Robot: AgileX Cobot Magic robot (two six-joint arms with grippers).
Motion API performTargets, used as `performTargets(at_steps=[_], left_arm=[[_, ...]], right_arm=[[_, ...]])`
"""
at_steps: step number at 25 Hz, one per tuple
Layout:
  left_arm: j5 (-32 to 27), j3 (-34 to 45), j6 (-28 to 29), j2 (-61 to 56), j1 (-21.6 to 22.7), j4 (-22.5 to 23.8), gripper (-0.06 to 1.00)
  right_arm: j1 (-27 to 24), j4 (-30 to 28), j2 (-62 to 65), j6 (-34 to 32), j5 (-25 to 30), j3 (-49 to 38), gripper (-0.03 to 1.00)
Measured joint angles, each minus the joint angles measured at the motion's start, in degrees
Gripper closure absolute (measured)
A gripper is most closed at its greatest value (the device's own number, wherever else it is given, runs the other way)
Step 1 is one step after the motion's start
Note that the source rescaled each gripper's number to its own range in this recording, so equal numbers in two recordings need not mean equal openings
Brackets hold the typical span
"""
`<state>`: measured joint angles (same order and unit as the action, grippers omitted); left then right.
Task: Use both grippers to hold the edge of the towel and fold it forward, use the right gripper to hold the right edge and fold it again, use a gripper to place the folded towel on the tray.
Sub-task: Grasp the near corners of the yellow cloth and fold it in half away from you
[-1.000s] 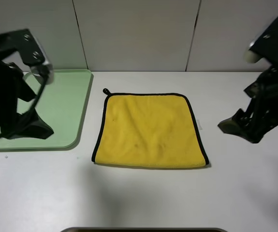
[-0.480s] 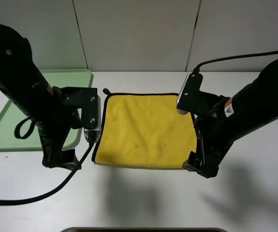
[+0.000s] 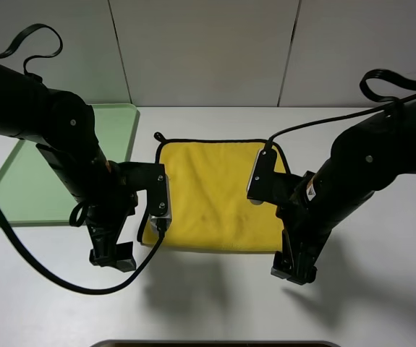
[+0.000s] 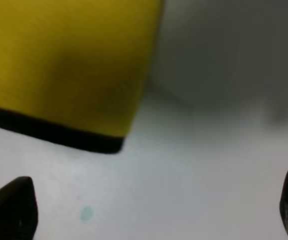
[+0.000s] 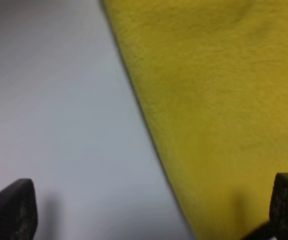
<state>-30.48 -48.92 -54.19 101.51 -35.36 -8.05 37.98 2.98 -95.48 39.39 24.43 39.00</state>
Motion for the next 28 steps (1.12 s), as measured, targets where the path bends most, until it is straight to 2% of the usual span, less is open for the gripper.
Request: performTargets(at_steps=[6,12,19,23,28], left_arm=[[2.79,0.00,-0.65,0.00,0.00,-0.90,-0.02],[3.14,0.00,-5.84,0.00,0.00,-3.96,-0.02],[3.32,0.00,-17.00,0.00,0.00,-12.07,-0.02],[3.68,0.00,-21.38,0.04,0.00,-13.52,-0.02],[5.13,-0.13,-23.67,3.10,-0.29,-13.83,-0.02]], right_arm=[[0.00,-0.41,-2.51,6.16,-2.88,0.00,-0.03],[0.00,-0.75,-4.53,12.60,-3.42,0.01,-0.03],[0.00,-2.36,-7.43,13.54,-3.41,0.06,-0.03],[0.00,-2.65,-7.59,13.67,-3.45,0.06,-0.03],[0.00,-2.98,-7.59,13.71,-3.45,0.06,-0.03]])
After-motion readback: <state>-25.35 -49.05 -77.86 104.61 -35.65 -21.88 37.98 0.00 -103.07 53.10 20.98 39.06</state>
